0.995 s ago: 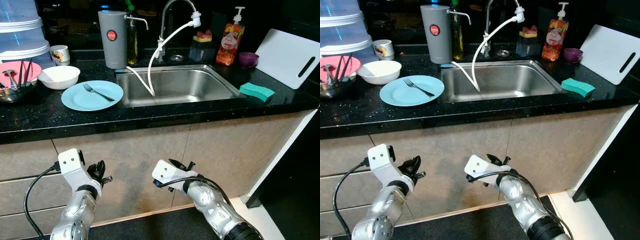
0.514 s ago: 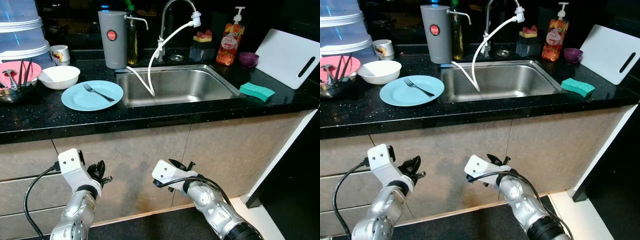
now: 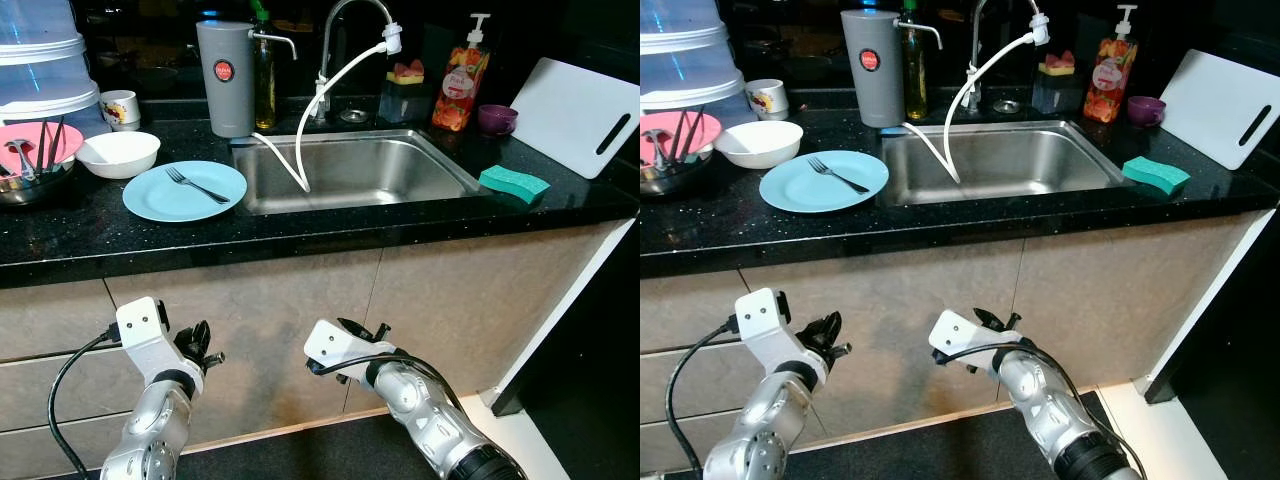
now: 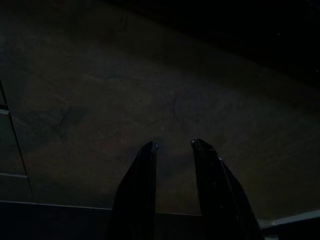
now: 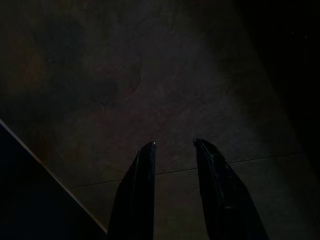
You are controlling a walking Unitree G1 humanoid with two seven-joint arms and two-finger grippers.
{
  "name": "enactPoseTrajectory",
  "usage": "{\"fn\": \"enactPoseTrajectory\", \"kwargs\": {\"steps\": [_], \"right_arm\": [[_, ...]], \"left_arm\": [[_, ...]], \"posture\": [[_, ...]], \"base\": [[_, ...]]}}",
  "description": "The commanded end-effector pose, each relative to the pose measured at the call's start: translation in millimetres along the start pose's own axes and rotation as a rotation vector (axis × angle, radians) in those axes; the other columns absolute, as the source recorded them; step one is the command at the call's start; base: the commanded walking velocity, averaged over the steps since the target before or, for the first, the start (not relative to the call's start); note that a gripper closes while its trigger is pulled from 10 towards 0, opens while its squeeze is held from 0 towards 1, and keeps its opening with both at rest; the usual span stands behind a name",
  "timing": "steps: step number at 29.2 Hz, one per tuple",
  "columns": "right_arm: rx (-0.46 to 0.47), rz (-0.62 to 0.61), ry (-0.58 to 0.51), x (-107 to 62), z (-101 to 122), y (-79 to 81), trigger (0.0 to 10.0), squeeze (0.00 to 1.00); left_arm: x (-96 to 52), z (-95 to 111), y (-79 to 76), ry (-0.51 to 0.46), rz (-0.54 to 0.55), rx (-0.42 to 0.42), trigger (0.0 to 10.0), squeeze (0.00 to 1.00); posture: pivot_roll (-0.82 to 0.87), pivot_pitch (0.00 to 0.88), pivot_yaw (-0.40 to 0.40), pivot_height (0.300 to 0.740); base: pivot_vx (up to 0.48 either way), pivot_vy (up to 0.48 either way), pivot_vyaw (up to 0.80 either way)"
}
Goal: Kitchen organization
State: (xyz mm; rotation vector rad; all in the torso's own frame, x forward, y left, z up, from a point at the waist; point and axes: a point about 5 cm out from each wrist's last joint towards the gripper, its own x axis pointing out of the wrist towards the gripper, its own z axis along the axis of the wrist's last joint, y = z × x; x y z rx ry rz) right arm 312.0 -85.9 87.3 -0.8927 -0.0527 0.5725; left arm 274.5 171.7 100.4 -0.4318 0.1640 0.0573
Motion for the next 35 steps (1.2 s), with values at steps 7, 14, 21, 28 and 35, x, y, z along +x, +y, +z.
{"fn": "enactPoseTrajectory", "kwargs": {"steps": [7, 14, 21, 28, 35], "right_arm": [[0.007, -0.002, 0.007, -0.9, -2.9, -0.5, 10.0, 0.0], [0.007, -0.001, 0.006, -0.3, -2.1, -0.9, 10.0, 0.0], [0.009, -0.002, 0.007, -0.4, -2.7, -1.9, 10.0, 0.0], [0.008, -0.001, 0.008, -0.3, -3.0, -2.4, 10.0, 0.0], [0.007, -0.001, 0.007, -0.2, -2.6, -2.9, 10.0, 0.0]], "left_arm": [[-0.2, -4.2, -0.8, 0.013, -0.003, -0.016, 10.0, 0.0], [0.0, -3.6, -0.3, 0.008, 0.003, -0.02, 10.0, 0.0], [0.3, -3.5, -0.7, 0.007, 0.003, -0.025, 10.0, 0.0], [0.2, -3.3, -1.1, 0.006, 0.005, -0.029, 10.0, 0.0], [-0.3, -2.6, -1.7, 0.004, 0.006, -0.03, 10.0, 0.0]], "posture": [[-0.14, 0.0, -0.027, 0.74], [-0.14, 0.0, -0.027, 0.74], [-0.14, 0.0, -0.027, 0.74], [-0.14, 0.0, -0.027, 0.74], [-0.14, 0.009, -0.029, 0.74]], "base": [[0.0, 0.0, 0.0], [0.0, 0.0, 0.0], [0.0, 0.0, 0.0], [0.0, 0.0, 0.0], [0.0, 0.0, 0.0]]}}
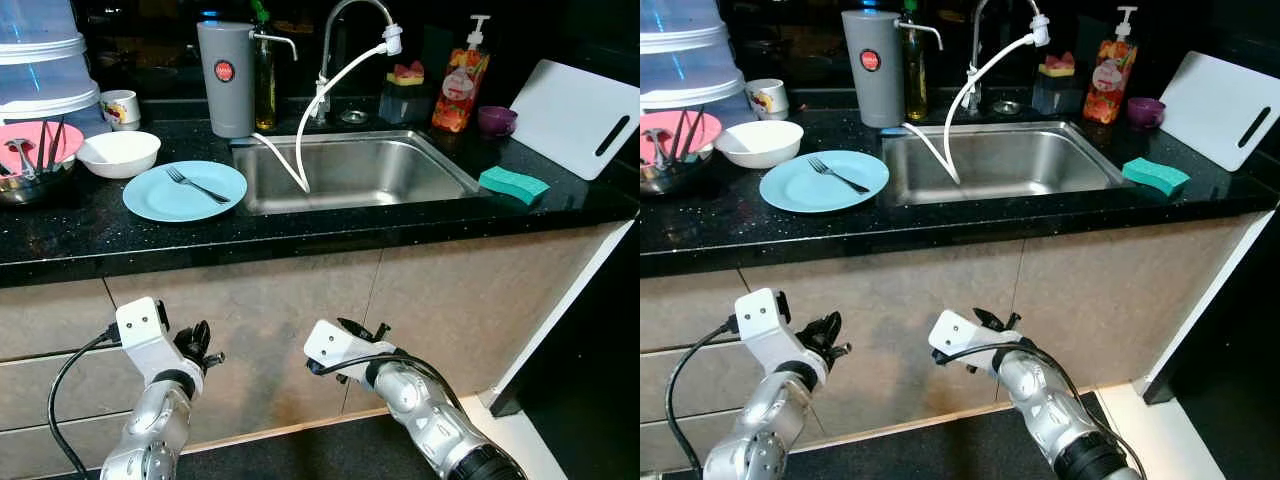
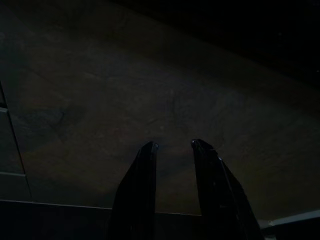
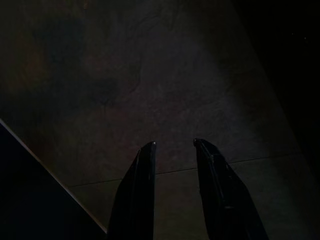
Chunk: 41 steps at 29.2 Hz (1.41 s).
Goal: Kitchen organization
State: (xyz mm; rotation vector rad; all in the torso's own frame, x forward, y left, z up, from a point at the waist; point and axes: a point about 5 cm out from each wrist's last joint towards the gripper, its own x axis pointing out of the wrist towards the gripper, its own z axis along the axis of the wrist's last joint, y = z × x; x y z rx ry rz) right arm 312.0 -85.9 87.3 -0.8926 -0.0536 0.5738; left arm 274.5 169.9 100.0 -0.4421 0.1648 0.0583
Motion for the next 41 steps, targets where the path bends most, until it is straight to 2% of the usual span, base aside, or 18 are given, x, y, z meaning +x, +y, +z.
{"fn": "enactPoseTrajectory", "kwargs": {"steps": [1, 41], "right_arm": [[0.007, -0.002, 0.008, -0.2, -2.8, -2.8, 10.0, 0.0], [0.008, -0.003, 0.009, 0.9, -2.4, -3.2, 10.0, 0.0]], "left_arm": [[-0.3, -1.4, -0.2, 0.003, 0.006, -0.02, 10.0, 0.0], [0.9, -1.0, -0.2, 0.007, 0.002, -0.021, 10.0, 0.0]], "posture": [[-0.14, 0.009, -0.029, 0.74], [-0.14, 0.008, -0.023, 0.74]], "base": [[0.0, 0.0, 0.0], [0.0, 0.0, 0.0]]}}
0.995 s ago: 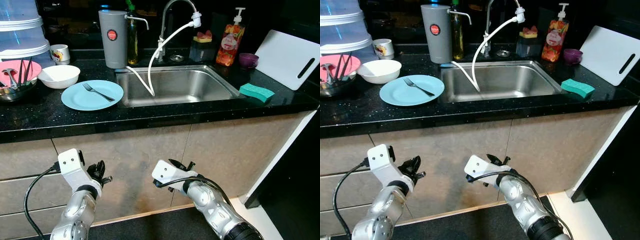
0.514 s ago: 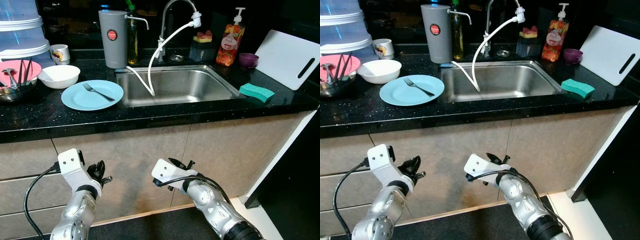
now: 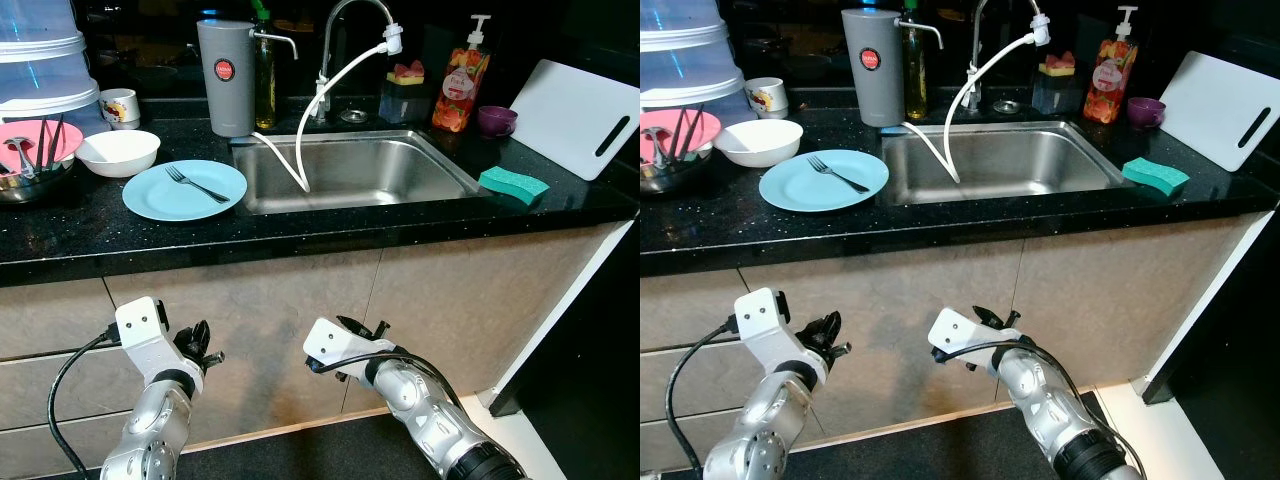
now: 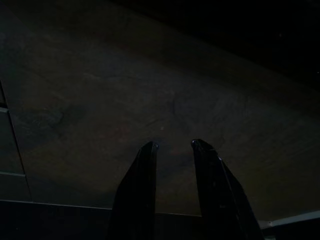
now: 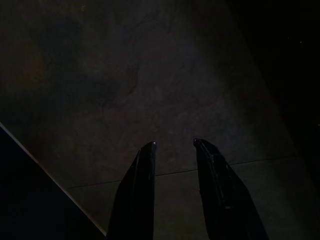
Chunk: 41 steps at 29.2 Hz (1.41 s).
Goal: Kitchen organization
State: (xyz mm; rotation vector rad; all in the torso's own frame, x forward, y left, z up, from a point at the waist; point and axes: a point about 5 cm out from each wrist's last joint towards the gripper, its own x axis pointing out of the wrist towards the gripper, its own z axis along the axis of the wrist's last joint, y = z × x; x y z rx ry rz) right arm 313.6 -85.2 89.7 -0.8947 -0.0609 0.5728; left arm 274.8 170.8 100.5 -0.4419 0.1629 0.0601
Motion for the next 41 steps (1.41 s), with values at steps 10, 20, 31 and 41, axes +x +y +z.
{"fn": "enactPoseTrajectory", "kwargs": {"steps": [10, 20, 31, 41], "right_arm": [[0.011, 0.001, 0.014, -0.9, -3.8, 0.6, 10.0, 0.0], [0.011, 0.001, 0.013, -1.5, -4.0, 1.8, 10.0, 0.0], [0.009, 0.0, 0.011, -1.9, -3.4, 1.1, 10.0, 0.0], [0.009, 0.0, 0.01, -2.1, -2.8, 0.7, 10.0, 0.0]], "left_arm": [[0.2, -3.3, 0.3, 0.013, -0.003, -0.018, 10.0, 0.0], [-0.2, -4.4, 0.9, 0.017, -0.004, -0.016, 10.0, 0.0], [-0.6, -4.1, 1.0, 0.016, -0.002, -0.018, 10.0, 0.0], [-1.2, -3.2, 1.0, 0.013, 0.003, -0.022, 10.0, 0.0]], "posture": [[-0.14, 0.0, -0.026, 0.74], [-0.14, 0.0, -0.025, 0.74], [-0.14, 0.004, -0.024, 0.74], [-0.14, 0.01, -0.023, 0.74]], "base": [[0.0, 0.0, 0.0], [0.0, 0.0, 0.0], [0.0, 0.0, 0.0], [0.0, 0.0, 0.0]]}}
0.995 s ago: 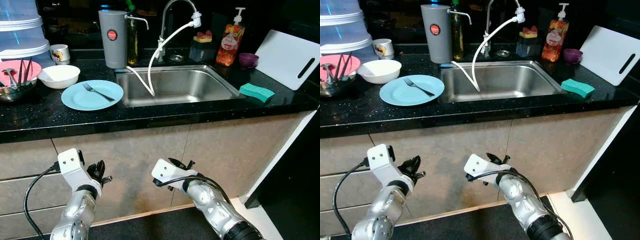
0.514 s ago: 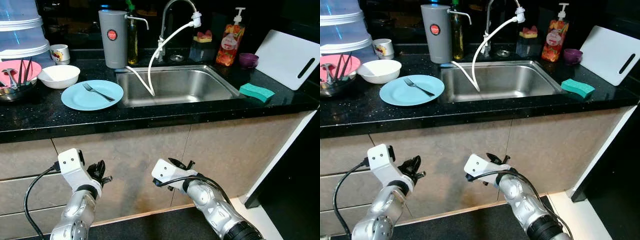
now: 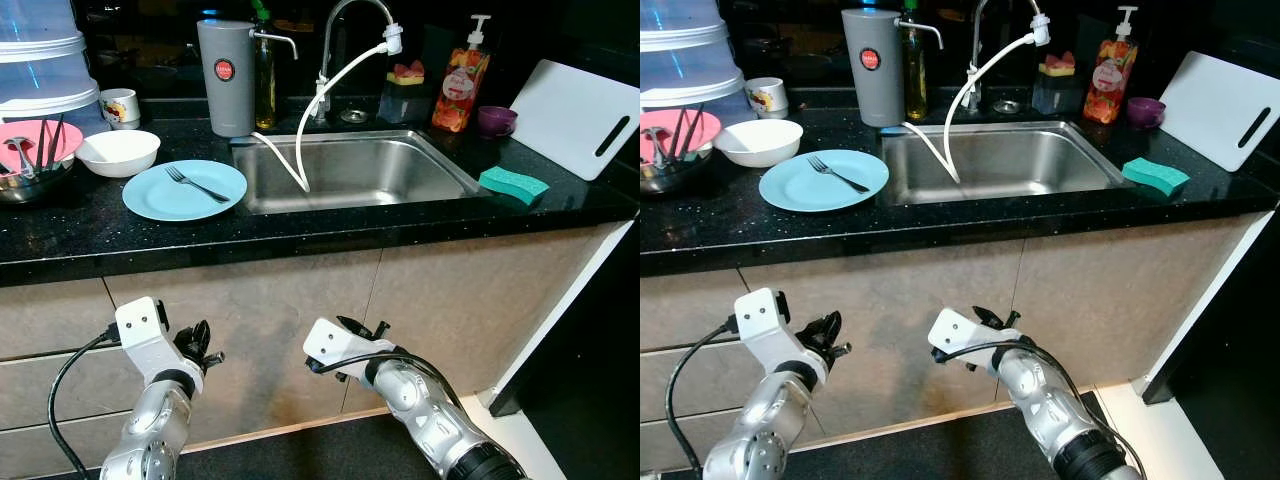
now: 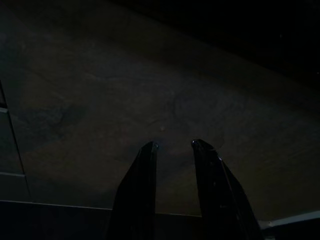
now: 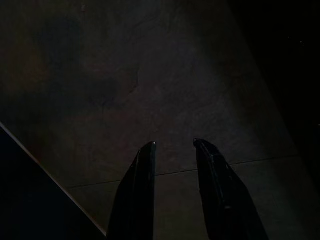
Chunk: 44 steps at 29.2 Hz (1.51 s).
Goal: Kitchen organization
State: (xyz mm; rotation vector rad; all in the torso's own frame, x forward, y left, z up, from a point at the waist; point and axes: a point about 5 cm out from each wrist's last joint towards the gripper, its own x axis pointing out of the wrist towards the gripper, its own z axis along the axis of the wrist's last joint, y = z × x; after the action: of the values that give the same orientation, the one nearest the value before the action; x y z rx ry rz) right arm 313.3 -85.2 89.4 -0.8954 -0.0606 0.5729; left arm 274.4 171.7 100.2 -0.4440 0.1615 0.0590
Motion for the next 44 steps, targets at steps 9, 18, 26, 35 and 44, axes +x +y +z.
{"fn": "enactPoseTrajectory", "kwargs": {"steps": [9, 18, 26, 35, 44], "right_arm": [[0.01, -0.001, 0.009, -2.0, -2.2, 0.0, 10.0, 0.0], [0.01, -0.001, 0.009, -1.8, -2.3, -0.6, 10.0, 0.0], [0.01, -0.001, 0.009, -1.8, -2.2, -0.7, 10.0, 0.0], [0.009, -0.001, 0.009, -1.6, -2.3, -1.0, 10.0, 0.0], [0.009, -0.001, 0.009, -1.5, -1.7, -0.9, 10.0, 0.0]], "left_arm": [[-0.6, -3.3, -1.0, 0.016, 0.002, -0.023, 10.0, 0.0], [-0.4, -2.7, -1.5, 0.012, 0.003, -0.023, 10.0, 0.0], [-0.2, -2.7, -1.4, 0.015, 0.001, -0.023, 10.0, 0.0], [-0.3, -2.3, -1.4, 0.013, 0.004, -0.024, 10.0, 0.0], [-0.2, -2.1, -0.8, 0.014, 0.003, -0.022, 10.0, 0.0]], "posture": [[-0.14, 0.014, -0.021, 0.74], [-0.14, 0.015, -0.024, 0.74], [-0.14, 0.017, -0.023, 0.74], [-0.14, 0.019, -0.025, 0.74], [-0.14, 0.022, -0.022, 0.74]], "base": [[0.0, 0.0, 0.0], [0.0, 0.0, 0.0], [0.0, 0.0, 0.0], [0.0, 0.0, 0.0], [0.0, 0.0, 0.0]]}}
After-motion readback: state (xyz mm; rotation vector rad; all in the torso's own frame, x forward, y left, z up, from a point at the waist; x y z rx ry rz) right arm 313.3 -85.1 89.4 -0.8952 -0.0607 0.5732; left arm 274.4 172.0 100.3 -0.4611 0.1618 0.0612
